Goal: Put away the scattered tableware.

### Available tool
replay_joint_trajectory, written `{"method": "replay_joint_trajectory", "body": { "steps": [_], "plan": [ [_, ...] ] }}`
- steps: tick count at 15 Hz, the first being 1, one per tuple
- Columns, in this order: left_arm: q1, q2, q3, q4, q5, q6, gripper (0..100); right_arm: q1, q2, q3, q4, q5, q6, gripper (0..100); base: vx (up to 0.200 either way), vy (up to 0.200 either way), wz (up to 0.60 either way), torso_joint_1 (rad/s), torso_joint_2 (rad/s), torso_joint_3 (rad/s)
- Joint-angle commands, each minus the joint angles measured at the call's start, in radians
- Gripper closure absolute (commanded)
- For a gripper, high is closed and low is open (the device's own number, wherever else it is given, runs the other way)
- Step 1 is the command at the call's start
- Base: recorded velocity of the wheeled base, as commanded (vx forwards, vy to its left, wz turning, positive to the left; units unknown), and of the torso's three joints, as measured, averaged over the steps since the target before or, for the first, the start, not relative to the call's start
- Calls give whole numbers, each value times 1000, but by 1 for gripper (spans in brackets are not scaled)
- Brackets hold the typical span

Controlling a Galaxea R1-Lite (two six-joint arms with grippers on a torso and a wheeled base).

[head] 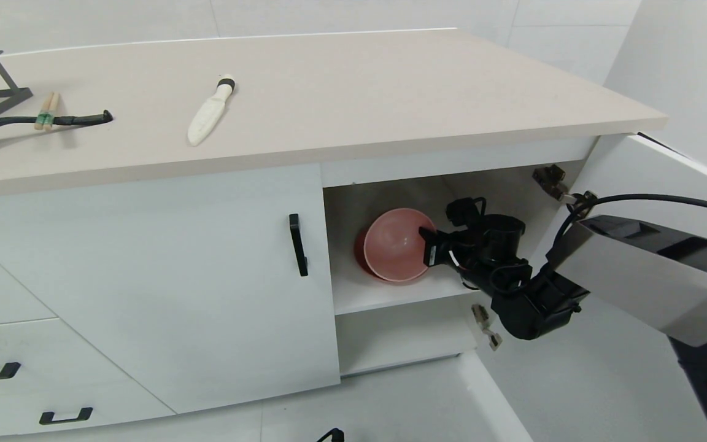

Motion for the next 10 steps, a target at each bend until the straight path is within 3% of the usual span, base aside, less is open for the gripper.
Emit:
{"method": "replay_joint_trajectory", "body": {
  "steps": [1, 8, 9, 10],
  "plan": [
    [0, 1, 0, 0, 0, 0, 0, 4, -1, 1, -1, 0, 0, 100, 0, 0, 0, 0, 0, 0],
    [0, 1, 0, 0, 0, 0, 0, 10, -1, 51, -67, 0, -2, 100, 0, 0, 0, 0, 0, 0],
    [0, 1, 0, 0, 0, 0, 0, 10, -1, 51, -68, 0, -2, 0, 0, 0, 0, 0, 0, 0],
    [0, 1, 0, 0, 0, 0, 0, 10, -1, 51, -68, 0, -2, 0, 0, 0, 0, 0, 0, 0]
  ]
}}
